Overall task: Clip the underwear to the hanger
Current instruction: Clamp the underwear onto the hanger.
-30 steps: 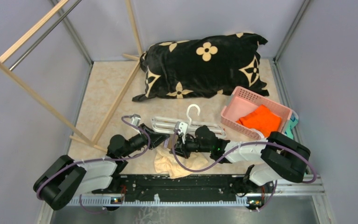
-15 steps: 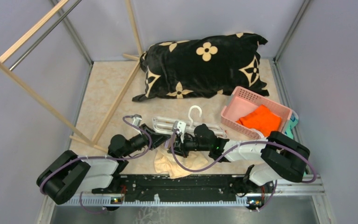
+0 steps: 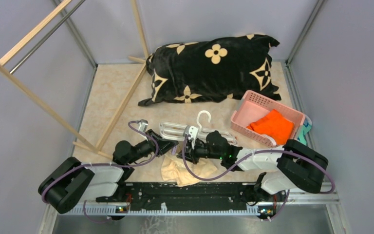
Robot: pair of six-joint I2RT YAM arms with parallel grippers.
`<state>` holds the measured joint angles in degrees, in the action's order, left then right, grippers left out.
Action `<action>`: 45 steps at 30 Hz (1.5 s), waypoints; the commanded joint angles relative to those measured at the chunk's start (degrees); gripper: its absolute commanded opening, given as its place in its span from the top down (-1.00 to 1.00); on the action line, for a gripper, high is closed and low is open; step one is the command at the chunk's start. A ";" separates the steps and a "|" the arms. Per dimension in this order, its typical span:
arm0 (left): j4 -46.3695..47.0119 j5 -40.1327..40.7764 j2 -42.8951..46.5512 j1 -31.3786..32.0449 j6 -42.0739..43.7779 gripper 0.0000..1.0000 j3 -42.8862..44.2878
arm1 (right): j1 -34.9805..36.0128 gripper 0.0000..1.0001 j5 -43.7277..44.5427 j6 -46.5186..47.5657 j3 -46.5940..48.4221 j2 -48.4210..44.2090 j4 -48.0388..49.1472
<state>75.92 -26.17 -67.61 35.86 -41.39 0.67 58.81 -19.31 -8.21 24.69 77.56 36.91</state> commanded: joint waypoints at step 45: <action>6.19 -2.42 -1.70 -0.08 2.96 1.00 -1.05 | -2.49 1.00 -0.75 -8.43 -4.56 -4.61 10.75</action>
<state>76.69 -26.87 -68.55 35.86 -39.77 0.67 56.80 -19.14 -15.27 19.42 72.86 41.98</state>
